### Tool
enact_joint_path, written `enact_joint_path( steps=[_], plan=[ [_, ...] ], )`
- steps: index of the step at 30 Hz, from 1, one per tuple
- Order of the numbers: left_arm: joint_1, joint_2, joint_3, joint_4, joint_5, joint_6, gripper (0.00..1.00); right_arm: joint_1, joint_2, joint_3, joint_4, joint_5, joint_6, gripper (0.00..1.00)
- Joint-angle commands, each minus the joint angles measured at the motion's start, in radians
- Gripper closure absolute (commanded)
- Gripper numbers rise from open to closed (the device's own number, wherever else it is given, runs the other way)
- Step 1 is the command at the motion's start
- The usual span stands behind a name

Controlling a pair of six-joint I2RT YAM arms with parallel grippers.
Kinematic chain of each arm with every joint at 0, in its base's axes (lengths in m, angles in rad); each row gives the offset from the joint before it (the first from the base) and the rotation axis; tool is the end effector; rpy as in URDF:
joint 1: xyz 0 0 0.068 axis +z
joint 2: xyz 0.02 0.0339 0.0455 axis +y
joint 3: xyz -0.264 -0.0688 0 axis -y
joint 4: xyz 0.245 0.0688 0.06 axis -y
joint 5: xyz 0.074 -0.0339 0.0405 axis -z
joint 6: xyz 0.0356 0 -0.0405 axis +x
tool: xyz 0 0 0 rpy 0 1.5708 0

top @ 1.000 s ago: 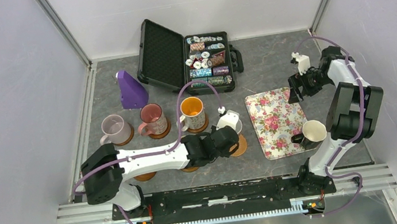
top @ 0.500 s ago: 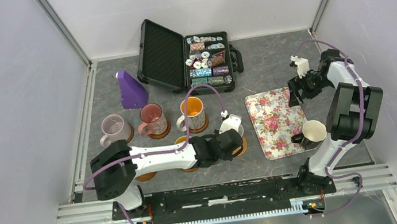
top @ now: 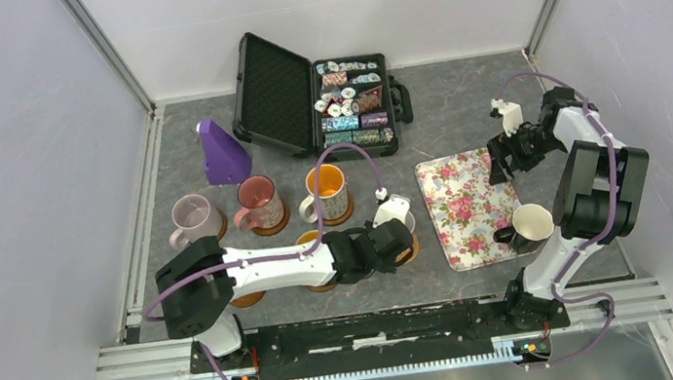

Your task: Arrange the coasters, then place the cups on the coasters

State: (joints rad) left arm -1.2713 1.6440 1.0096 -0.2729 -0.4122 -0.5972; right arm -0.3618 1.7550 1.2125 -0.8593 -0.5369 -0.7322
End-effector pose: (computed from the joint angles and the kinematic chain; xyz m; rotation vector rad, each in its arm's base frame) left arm 0.1133 -0.3186 0.1959 0.6313 2.3249 -0.3670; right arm 0.3120 -0.0986 0.1948 -0.5540 2.6184 0.5108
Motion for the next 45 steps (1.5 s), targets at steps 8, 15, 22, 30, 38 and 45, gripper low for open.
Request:
enact_joint_path(
  steps=[8,15,22,30,38,45],
  plan=[
    [-0.011,-0.012,0.033,0.087,0.023,-0.036,0.51,-0.010,-0.052,-0.015,0.011,0.002,-0.032,0.12],
    [-0.022,-0.047,0.018,0.089,0.042,-0.009,0.35,-0.013,-0.044,-0.010,0.005,-0.003,-0.034,0.12],
    [-0.034,-0.068,0.006,0.082,0.037,-0.010,0.26,-0.014,-0.043,-0.007,0.003,-0.004,-0.037,0.12],
    [-0.032,-0.079,0.018,0.015,-0.035,-0.046,0.21,-0.014,-0.046,-0.013,0.000,-0.005,-0.042,0.12],
    [-0.032,-0.086,0.030,-0.039,-0.023,-0.032,0.18,-0.016,-0.048,-0.012,-0.003,-0.002,-0.047,0.12],
    [-0.032,-0.136,0.041,-0.087,0.064,0.013,0.19,-0.018,-0.042,-0.009,-0.005,-0.009,-0.052,0.12]
  ],
)
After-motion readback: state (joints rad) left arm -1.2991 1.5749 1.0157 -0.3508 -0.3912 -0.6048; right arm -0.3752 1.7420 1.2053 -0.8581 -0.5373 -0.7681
